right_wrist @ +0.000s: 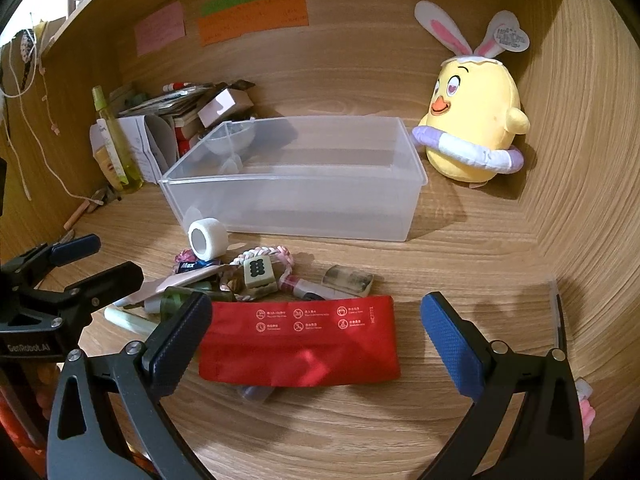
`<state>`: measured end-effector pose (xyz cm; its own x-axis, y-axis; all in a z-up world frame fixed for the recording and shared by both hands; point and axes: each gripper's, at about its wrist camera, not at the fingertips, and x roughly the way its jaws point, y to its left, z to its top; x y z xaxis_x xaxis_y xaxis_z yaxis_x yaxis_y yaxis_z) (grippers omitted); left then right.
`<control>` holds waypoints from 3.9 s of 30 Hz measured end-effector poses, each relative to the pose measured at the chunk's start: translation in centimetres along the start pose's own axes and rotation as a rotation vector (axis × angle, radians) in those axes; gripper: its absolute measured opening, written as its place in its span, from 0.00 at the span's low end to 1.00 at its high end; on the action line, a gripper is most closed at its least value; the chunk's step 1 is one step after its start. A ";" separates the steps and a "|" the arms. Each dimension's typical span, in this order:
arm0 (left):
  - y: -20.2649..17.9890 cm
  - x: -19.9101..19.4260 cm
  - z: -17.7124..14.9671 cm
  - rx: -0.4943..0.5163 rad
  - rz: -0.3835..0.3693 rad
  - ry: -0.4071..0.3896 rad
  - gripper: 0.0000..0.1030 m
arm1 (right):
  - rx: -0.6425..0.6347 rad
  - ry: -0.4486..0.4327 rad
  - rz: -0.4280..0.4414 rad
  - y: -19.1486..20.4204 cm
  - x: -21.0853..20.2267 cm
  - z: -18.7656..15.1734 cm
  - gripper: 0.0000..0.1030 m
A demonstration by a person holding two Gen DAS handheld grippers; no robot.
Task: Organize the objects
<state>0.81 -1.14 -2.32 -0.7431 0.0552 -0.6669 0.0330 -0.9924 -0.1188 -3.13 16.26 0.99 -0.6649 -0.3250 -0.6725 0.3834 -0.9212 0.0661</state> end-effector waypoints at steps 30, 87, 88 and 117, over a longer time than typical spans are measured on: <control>0.2 -0.7 0.1 -0.007 -0.012 -0.029 1.00 | 0.002 0.007 0.008 -0.1 0.1 0.0 1.00; 0.6 10.5 4.3 0.003 -0.090 0.230 0.43 | -0.262 0.158 -0.013 -0.1 5.3 0.5 1.00; 0.5 10.6 4.2 0.005 -0.100 0.234 0.38 | -0.264 0.162 -0.020 -0.1 5.5 0.6 1.00; 0.7 4.1 4.8 0.031 -0.080 0.038 0.37 | -0.029 0.194 0.056 -5.9 5.3 0.3 0.69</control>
<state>-5.44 -2.16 -1.66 -0.7163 0.1383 -0.6839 -0.0470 -0.9875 -0.1505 -9.07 19.96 -2.76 -0.5073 -0.3262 -0.7976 0.4366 -0.8953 0.0885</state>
